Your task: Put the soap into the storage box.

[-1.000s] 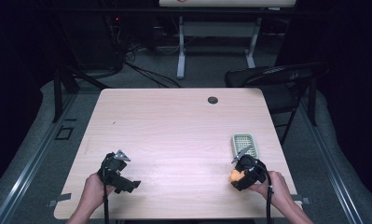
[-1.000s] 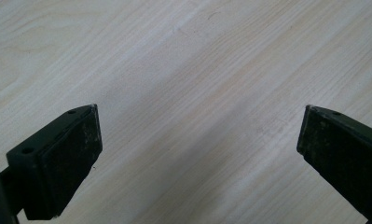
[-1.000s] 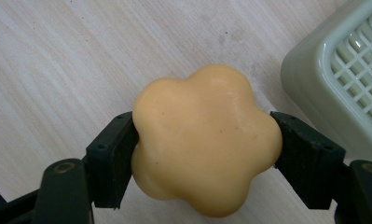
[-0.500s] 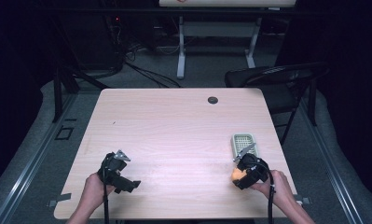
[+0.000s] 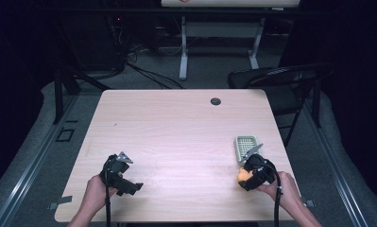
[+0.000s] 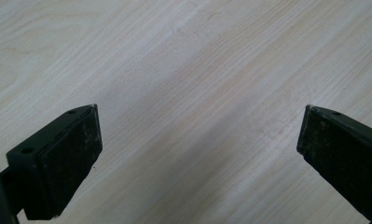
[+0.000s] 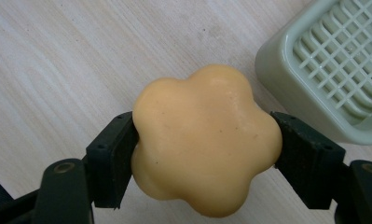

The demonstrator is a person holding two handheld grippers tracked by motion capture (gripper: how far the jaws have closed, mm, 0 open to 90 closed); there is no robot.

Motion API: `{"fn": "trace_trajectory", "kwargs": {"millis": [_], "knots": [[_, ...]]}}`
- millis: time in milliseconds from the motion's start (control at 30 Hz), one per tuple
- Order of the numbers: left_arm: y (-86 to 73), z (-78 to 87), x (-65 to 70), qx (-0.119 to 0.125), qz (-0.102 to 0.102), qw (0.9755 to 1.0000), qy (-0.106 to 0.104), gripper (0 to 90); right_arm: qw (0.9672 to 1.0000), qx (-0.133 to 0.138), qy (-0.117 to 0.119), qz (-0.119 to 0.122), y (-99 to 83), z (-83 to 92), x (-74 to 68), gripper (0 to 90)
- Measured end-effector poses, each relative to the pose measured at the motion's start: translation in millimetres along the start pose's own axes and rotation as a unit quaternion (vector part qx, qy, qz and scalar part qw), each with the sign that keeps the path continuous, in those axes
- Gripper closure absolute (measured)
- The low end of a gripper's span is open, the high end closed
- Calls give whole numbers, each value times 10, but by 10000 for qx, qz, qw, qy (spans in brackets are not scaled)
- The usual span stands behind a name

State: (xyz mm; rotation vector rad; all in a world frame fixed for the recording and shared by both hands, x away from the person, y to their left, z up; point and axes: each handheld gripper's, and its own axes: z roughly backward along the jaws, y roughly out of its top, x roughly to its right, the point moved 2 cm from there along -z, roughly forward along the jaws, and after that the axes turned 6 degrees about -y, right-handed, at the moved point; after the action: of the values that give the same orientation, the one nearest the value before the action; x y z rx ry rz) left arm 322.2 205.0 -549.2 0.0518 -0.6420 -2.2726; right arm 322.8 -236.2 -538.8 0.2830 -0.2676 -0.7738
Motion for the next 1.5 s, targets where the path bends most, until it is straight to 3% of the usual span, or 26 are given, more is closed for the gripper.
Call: {"fn": "trace_trajectory", "kwargs": {"millis": [33, 200, 500, 1500], "knots": [[1, -1, -1, 6, 4, 10000, 2, 1, 9999, -89, -41, 89, -2, 15, 16, 266], [-3, -6, -6, 7, 23, 10000, -3, 1, 9999, -109, -59, 83, 0, 32, 29, 266], [-3, -4, -7, 9, 15, 10000, -7, 1, 10000, 14, -36, -66, 2, 98, 90, 266], [3, -8, -3, -18, 10, 10000, -20, 1, 9995, 139, -264, -138, 111, 298, 216, 266]]}}
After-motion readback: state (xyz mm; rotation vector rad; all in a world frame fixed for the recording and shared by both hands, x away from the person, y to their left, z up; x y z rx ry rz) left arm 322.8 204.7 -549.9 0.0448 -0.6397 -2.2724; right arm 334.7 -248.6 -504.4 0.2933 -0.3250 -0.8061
